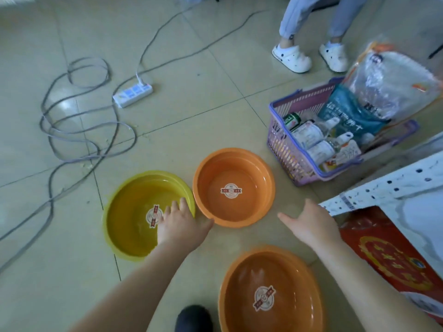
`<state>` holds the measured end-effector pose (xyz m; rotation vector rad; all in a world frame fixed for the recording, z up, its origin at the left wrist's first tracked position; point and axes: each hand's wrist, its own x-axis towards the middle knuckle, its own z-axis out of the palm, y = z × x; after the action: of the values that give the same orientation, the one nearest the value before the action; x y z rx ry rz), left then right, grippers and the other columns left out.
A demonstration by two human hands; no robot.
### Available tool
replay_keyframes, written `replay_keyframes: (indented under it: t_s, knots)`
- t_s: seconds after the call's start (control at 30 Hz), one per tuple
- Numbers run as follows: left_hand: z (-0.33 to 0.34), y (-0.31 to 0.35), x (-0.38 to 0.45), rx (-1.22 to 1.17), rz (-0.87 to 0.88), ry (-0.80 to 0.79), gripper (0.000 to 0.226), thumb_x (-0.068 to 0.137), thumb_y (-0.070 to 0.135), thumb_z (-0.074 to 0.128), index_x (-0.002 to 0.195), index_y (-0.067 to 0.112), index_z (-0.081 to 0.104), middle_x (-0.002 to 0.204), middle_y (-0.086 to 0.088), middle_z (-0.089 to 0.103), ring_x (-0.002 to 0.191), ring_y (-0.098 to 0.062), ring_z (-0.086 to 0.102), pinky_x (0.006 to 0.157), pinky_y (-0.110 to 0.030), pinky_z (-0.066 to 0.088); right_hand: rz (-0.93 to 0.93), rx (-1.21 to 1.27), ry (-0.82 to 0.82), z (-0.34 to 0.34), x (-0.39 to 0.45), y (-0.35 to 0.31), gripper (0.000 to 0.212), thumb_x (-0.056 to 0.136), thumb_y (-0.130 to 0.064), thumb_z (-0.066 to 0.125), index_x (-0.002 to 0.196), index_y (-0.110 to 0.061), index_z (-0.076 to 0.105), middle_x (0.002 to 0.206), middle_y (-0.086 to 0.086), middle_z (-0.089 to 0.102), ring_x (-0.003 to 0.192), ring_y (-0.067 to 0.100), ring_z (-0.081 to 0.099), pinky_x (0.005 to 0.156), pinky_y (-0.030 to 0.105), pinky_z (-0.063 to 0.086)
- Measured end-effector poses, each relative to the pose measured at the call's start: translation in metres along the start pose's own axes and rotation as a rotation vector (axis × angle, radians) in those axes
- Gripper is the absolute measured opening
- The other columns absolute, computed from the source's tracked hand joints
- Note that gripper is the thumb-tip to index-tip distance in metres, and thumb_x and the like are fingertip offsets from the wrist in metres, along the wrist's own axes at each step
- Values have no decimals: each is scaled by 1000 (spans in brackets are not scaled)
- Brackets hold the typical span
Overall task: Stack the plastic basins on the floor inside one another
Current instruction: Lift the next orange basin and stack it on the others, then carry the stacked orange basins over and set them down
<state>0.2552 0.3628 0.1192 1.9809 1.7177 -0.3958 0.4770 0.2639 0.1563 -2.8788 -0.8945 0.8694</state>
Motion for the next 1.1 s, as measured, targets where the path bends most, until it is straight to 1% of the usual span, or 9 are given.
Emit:
replay_keyframes:
  t_s: [0.13,0.23,0.5,0.57,0.63,0.7,0.87,1.0,1.1]
  knots:
    - [-13,-6,59,6,-12,-2,108,72,74,50,150,11,13,157,-12,23,145,-29,20,117,-43,25,40,-11,-15,13,37,-32,87,72,-60,68,131,0,47,132,19,56,123,34,54,95,42,47]
    - [-11,-6,104,-29,-32,-10,107,72,71,55,150,10,14,155,-11,28,142,-29,28,110,-43,33,74,-2,-26,37,70,-43,82,71,-59,69,125,0,50,129,19,58,120,35,56,92,42,47]
    - [64,12,219,-31,24,-29,93,78,54,63,144,2,21,143,-18,41,129,-36,44,99,-45,42,132,37,-54,141,176,-33,68,78,-51,68,118,3,60,121,20,63,112,34,62,85,36,50]
    - [83,16,239,-58,26,-28,80,82,46,64,136,-2,31,135,-22,48,124,-39,49,95,-45,44,153,45,-38,163,195,-25,58,84,-40,66,122,3,59,123,20,61,114,35,60,88,37,49]
    - [95,21,248,-91,23,-11,63,87,35,62,130,-3,37,129,-25,53,119,-41,53,93,-44,45,176,107,38,173,208,-19,46,88,-18,62,126,6,51,125,24,60,116,38,58,90,39,48]
    - [96,24,248,-108,20,35,47,92,23,56,126,-5,41,125,-28,55,116,-44,54,90,-45,46,170,137,92,167,211,-16,44,88,-8,59,127,8,46,125,26,60,116,39,58,91,41,47]
    - [41,29,197,-149,47,76,33,93,16,51,118,-6,48,116,-31,58,108,-46,57,84,-46,47,129,132,122,95,163,-10,35,88,-11,61,118,3,51,119,24,62,111,39,60,88,41,49]
    - [-5,32,110,-127,89,23,32,93,20,49,114,-5,48,113,-30,59,105,-46,58,80,-45,47,122,114,110,34,89,11,23,89,-13,59,109,-3,54,94,15,64,84,34,65,67,38,52]
    - [-16,34,44,-96,114,-25,30,94,21,48,112,-3,49,112,-27,62,105,-43,59,80,-43,47,149,43,75,8,34,40,19,92,-15,54,108,-4,55,82,8,60,69,26,58,57,33,47]
